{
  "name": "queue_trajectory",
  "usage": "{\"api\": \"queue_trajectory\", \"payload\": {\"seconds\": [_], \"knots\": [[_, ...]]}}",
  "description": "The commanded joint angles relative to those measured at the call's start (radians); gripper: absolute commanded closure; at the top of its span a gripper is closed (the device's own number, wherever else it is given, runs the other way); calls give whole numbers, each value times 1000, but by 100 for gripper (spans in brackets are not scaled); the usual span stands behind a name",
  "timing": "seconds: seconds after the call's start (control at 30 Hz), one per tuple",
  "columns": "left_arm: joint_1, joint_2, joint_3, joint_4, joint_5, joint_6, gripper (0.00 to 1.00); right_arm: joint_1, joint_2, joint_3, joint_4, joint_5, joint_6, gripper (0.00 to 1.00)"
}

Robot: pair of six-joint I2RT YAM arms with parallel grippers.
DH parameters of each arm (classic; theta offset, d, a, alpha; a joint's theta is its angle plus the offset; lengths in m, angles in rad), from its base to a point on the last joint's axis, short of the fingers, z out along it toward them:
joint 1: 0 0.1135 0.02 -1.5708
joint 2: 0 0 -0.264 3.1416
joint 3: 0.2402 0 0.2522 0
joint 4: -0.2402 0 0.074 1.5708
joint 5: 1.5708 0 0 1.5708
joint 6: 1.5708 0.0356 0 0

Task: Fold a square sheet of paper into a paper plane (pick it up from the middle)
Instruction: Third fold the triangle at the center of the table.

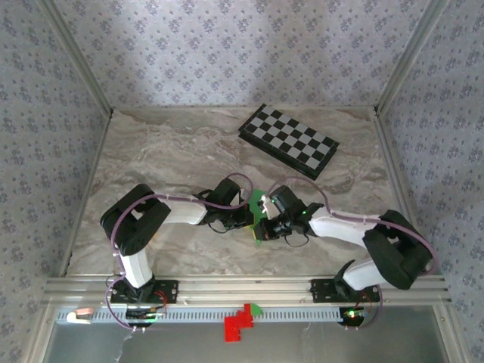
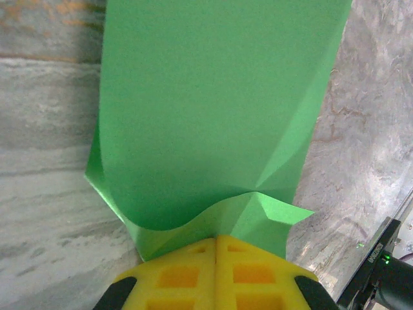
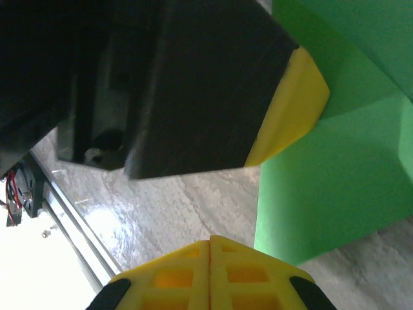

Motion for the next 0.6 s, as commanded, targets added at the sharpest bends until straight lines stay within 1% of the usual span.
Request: {"api": "queue_trajectory", "payload": {"seconds": [0.0,0.27,0.43,0.57], "knots": [[4,63,-25,-129,-110,21,99,-3,57,49,0,-19,-36,93],[3,62,-23,-132,-110,26,99,-15,128,4,-55,17,-57,94],[5,63,-22,-138,-117,29,99,15,122,-51,-78,19,-33,95],[5,60,-20,-149,-130,35,99,51,76,-87,-99,26,-11,95]]}}
